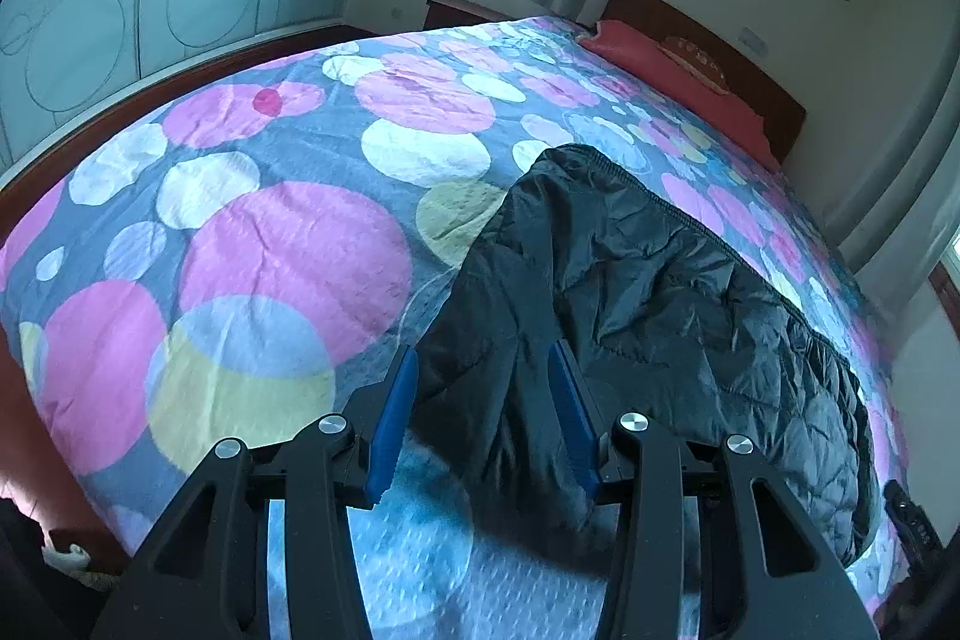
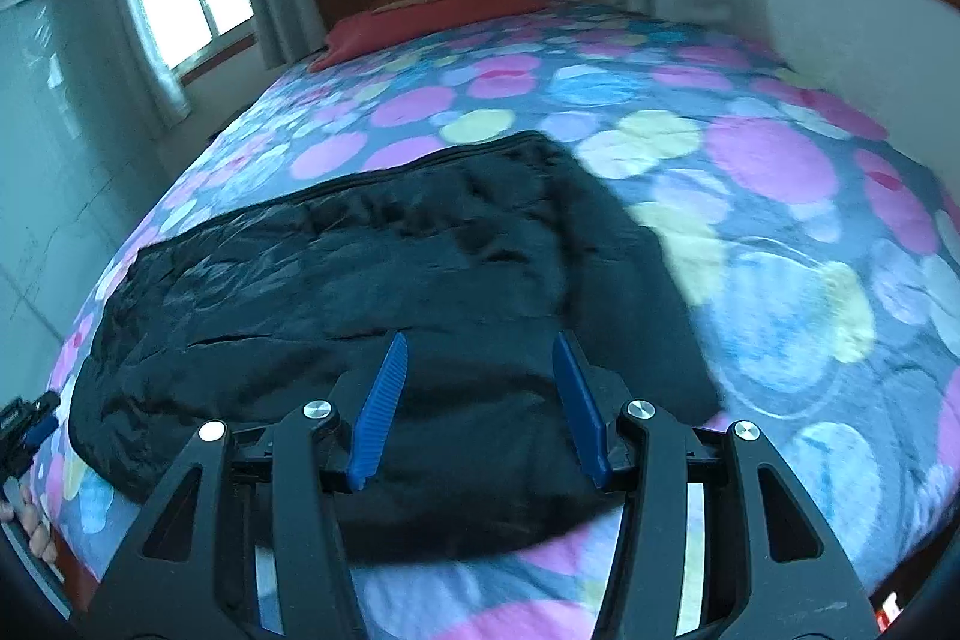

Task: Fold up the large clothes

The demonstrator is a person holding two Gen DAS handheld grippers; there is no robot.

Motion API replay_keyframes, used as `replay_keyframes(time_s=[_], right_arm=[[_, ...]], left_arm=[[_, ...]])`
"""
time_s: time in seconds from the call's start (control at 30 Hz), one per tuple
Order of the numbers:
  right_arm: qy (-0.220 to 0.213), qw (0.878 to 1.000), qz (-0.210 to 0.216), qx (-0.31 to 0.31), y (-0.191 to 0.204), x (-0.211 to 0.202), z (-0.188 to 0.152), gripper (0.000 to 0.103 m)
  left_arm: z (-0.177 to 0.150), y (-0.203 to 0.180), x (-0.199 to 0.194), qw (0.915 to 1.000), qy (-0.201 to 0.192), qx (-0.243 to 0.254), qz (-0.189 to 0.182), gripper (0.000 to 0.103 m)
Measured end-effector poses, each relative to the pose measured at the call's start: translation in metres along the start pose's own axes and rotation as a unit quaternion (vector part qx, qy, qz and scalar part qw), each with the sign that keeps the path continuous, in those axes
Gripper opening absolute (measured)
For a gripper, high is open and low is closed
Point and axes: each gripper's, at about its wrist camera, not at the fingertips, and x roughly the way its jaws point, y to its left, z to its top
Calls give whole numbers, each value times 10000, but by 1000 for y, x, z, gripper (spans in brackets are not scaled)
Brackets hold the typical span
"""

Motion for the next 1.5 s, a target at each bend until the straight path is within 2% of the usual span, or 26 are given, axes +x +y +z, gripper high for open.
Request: replay_keyframes(time_s=[0.13, 0.23, 0.37, 0.47, 0.57, 0.7, 0.8, 0.9, 0.97, 1.03, 1.13, 1.27, 1.3, 1.37, 1.4, 1.43, 1.5], right_arm=[[139, 9992, 216, -295, 37, 26, 10, 50], [185, 9980, 309, -523, 61, 39, 17, 50], [180, 9952, 360, -895, 101, 56, 26, 50], [151, 9927, 191, -1182, 118, 64, 28, 50], [187, 9874, -208, -1559, 137, 76, 25, 50], [472, 9788, -630, -1889, 143, 101, 9, 50], [598, 9787, -639, -1855, 138, 118, -2, 50], [580, 9802, -626, -1786, 135, 124, -6, 50], [558, 9804, -615, -1786, 133, 125, -8, 50], [553, 9811, -581, -1759, 132, 125, -9, 50], [552, 9820, -540, -1727, 131, 125, -10, 51], [538, 9826, -508, -1703, 130, 126, -10, 51], [532, 9829, -492, -1690, 130, 127, -10, 51], [523, 9833, -474, -1679, 128, 127, -10, 51], [515, 9834, -467, -1674, 128, 128, -10, 51], [505, 9835, -462, -1672, 128, 128, -10, 51], [494, 9838, -448, -1663, 128, 128, -11, 51]], left_arm=[[10, -6, 13, 9999, 95, 38, -48, 47], [14, -9, 19, 9999, 111, 55, -54, 54], [18, -10, 25, 9999, 105, 64, -43, 55], [21, -7, 29, 9999, 111, 37, 18, 55], [24, -3, 35, 9999, 111, -1, 99, 55], [28, 1, 45, 9998, 150, -41, 153, 55], [31, -1, 55, 9997, 231, -39, 90, 55], [33, -6, 65, 9996, 297, 20, 8, 66], [35, -9, 72, 9992, 381, 78, -103, 66], [37, -13, 83, 9980, 557, 140, -258, 74], [37, -16, 99, 9962, 777, 183, -336, 77], [30, -13, 128, 9870, 1460, 125, -662, 84], [30, -13, 130, 9870, 1444, 159, -680, 84], [29, -14, 132, 9874, 1384, 266, -725, 84], [28, -16, 133, 9872, 1370, 338, -745, 79], [28, -17, 134, 9862, 1365, 381, -858, 66], [28, -16, 136, 9848, 1391, 285, -1005, 54]])
